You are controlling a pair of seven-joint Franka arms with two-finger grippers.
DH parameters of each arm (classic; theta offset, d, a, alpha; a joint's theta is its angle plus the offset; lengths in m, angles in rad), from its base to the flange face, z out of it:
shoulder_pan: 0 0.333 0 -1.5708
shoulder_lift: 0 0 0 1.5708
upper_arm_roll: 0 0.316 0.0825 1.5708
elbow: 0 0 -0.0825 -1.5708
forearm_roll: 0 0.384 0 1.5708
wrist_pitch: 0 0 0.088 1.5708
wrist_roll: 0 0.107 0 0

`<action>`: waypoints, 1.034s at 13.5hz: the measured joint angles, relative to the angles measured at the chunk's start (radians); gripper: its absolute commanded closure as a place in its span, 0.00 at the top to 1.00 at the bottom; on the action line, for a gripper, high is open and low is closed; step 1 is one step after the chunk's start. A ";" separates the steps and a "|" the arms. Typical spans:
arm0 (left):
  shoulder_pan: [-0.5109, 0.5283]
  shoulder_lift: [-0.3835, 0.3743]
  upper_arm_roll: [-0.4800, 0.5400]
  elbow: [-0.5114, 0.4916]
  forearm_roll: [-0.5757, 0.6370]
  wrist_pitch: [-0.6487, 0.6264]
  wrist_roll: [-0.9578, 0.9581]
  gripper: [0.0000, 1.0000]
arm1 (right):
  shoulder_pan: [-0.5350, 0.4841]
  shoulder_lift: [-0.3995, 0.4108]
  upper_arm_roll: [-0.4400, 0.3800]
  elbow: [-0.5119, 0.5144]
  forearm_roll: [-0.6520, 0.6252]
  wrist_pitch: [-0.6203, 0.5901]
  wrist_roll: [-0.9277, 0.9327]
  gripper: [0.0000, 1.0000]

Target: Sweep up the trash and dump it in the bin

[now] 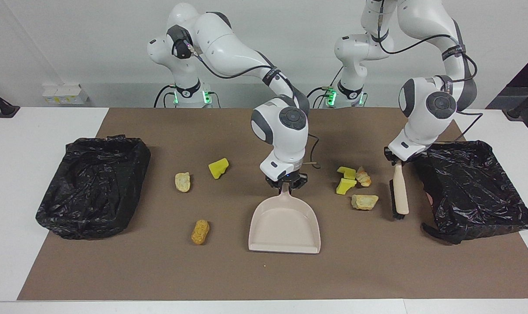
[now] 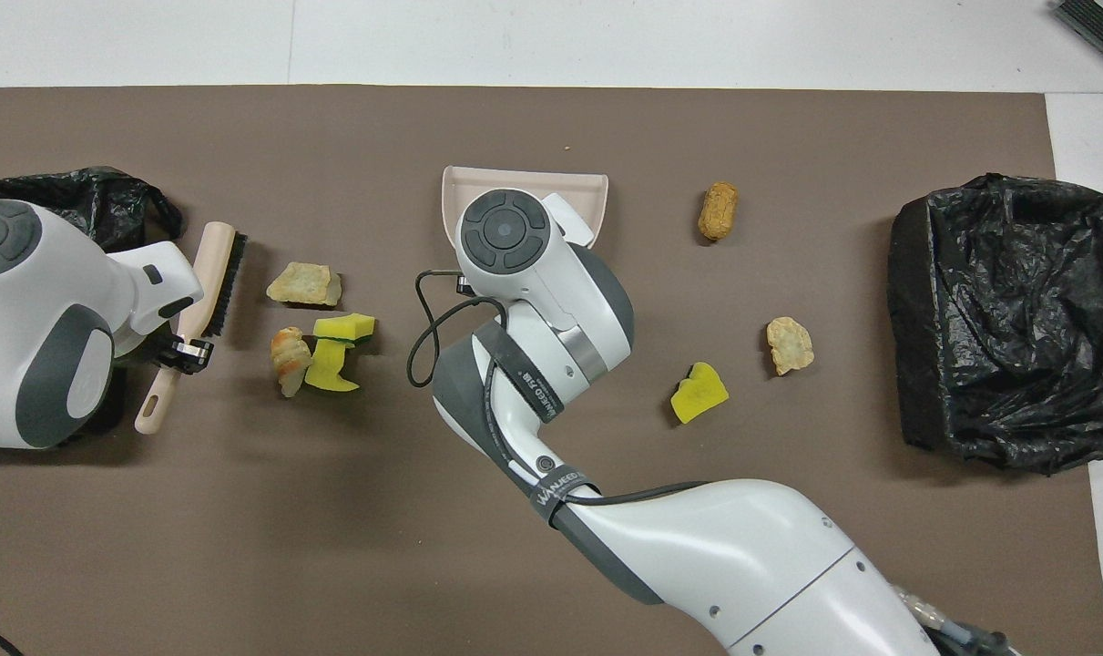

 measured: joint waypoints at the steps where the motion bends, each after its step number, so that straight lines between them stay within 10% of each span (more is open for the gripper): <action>1: 0.001 0.000 0.000 0.000 -0.001 0.000 -0.006 0.00 | -0.008 -0.007 0.000 0.000 -0.001 0.000 -0.003 0.00; 6: 0.013 -0.004 0.001 -0.021 -0.077 0.034 -0.165 0.00 | -0.044 -0.108 0.000 -0.043 -0.001 -0.025 -0.175 0.00; 14: 0.011 -0.097 -0.010 -0.176 -0.145 0.064 -0.226 0.00 | -0.165 -0.229 0.002 -0.229 -0.001 -0.034 -1.096 0.00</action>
